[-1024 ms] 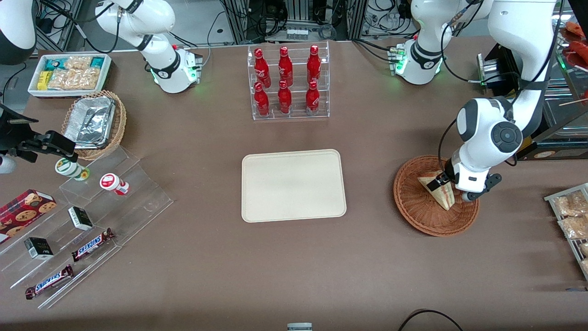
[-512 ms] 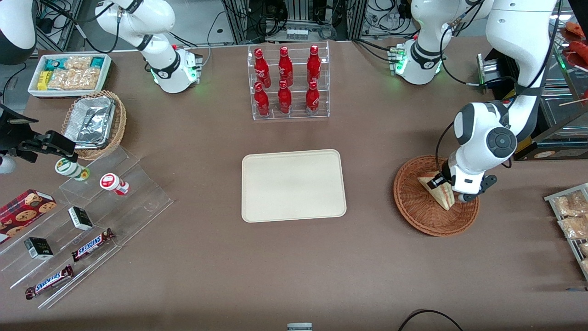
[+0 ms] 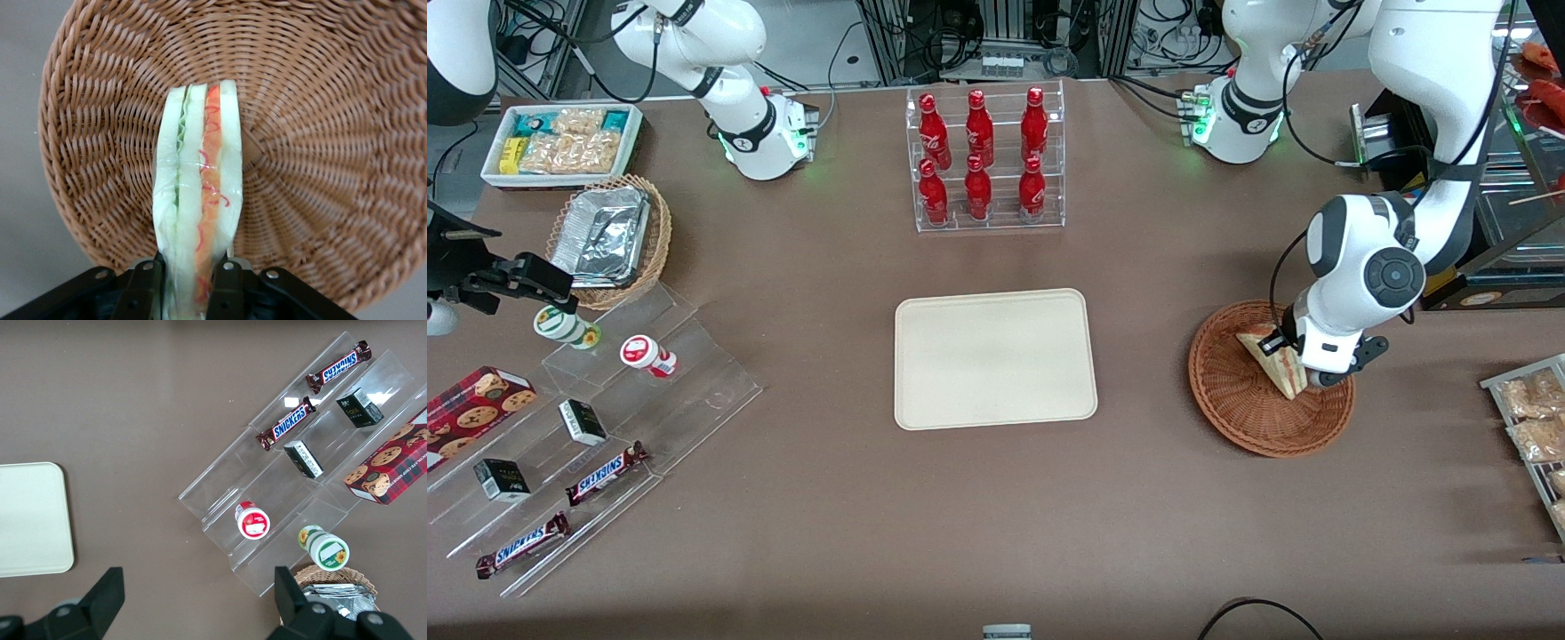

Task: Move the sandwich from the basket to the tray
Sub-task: 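Lift the sandwich and carry it with the left gripper over the cream tray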

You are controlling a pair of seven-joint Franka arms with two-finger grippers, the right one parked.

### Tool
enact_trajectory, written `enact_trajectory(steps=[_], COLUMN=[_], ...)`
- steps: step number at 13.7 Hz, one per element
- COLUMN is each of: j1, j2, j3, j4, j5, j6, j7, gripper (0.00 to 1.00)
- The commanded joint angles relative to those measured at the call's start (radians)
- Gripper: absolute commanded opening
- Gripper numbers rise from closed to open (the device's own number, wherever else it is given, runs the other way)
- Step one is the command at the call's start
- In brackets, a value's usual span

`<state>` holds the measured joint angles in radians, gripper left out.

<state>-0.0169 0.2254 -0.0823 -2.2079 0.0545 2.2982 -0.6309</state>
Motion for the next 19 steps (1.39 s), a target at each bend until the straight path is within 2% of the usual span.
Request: enact_trajectory(steps=[1,4,8,10,16,19], j1=[-0.003,-0.005,-0.005,-0.011,-0.217,-0.302], j2=[-0.049,-0.037,-0.026,0.006,0.219,0.326], j3=[-0.039,-0.111,-0.244,-0.306,-0.313,-0.312], j4=[0.06,0.163,0.212,0.255,0.474,0.595], j5=[0.015,0.005,-0.005,-0.062,-0.033,0.022], j6=[-0.133,-0.27,-0.292,-0.295,-0.284,-0.287], j7=[0.048,0.059,0.048,0.027,-0.059,-0.15], gripper=[0.0,0.0,0.0,0.0,0.0,0.0])
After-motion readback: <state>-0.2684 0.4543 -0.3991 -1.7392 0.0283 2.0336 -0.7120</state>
